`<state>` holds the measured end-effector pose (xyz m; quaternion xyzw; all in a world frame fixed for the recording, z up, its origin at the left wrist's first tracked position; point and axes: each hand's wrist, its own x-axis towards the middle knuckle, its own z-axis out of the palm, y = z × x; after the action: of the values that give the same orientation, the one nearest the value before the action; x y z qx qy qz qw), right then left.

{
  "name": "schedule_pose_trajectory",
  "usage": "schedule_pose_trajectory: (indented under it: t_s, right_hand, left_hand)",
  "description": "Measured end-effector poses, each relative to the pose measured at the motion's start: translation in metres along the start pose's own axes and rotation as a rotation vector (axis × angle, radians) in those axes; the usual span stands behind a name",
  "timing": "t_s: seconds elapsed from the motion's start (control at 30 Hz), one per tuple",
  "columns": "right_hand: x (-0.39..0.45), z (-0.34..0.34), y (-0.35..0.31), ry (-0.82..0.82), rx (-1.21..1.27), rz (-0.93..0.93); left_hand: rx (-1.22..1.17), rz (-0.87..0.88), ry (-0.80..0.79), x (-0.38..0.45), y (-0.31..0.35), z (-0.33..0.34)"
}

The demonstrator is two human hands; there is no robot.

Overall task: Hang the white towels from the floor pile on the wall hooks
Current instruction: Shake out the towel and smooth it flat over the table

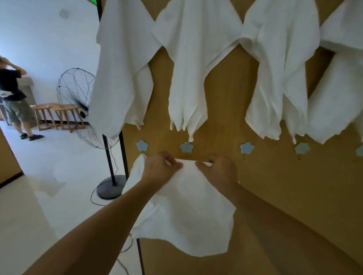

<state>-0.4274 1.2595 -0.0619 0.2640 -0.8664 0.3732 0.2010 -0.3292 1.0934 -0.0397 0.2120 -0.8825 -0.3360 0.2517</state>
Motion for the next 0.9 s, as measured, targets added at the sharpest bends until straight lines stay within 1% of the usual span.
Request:
schedule_pose_trajectory:
  t_s: [0.07,0.17,0.23,0.3,0.37,0.53,0.63,0.73,0.77,0.8,0.83,0.9]
  right_hand:
    - [0.023,0.023,0.007,0.053,-0.012,0.002]
    - [0.048,0.048,0.014,0.072,-0.03,0.055]
    - [0.06,0.06,0.019,0.115,-0.034,0.067]
    - [0.064,0.069,0.022,0.142,-0.053,0.099]
    - [0.066,0.079,0.029,0.133,-0.04,0.142]
    - [0.054,0.099,0.041,0.035,0.153,0.231]
    - [0.047,0.113,0.042,-0.014,0.355,0.358]
    - [0.045,0.122,0.038,-0.067,0.496,0.465]
    - [0.044,0.123,0.037,-0.085,0.486,0.455]
    - [0.042,0.125,0.037,-0.079,0.411,0.41]
    - [0.039,0.128,0.038,-0.053,0.288,0.345]
    - [0.032,0.13,0.037,0.058,0.017,0.183]
  left_hand:
    - [0.031,0.016,0.019,0.027,-0.008,0.012]
    - [0.061,0.032,0.053,0.058,-0.015,0.025]
    - [0.041,0.039,0.059,0.073,-0.017,0.034]
    - [-0.011,0.01,0.044,0.084,-0.018,0.045]
    - [-0.077,-0.037,0.04,0.088,-0.023,0.055]
    - [-0.152,-0.147,0.053,0.086,-0.04,0.077]
    - [-0.355,-0.306,-0.003,0.082,-0.042,0.087]
    - [-0.686,-0.458,-0.11,0.077,-0.035,0.09]
    - [-0.74,-0.495,-0.122,0.075,-0.033,0.09]
    - [-0.736,-0.511,-0.114,0.073,-0.032,0.092]
    - [-0.663,-0.487,-0.088,0.072,-0.031,0.094]
    - [-0.412,-0.337,-0.046,0.068,-0.033,0.099]
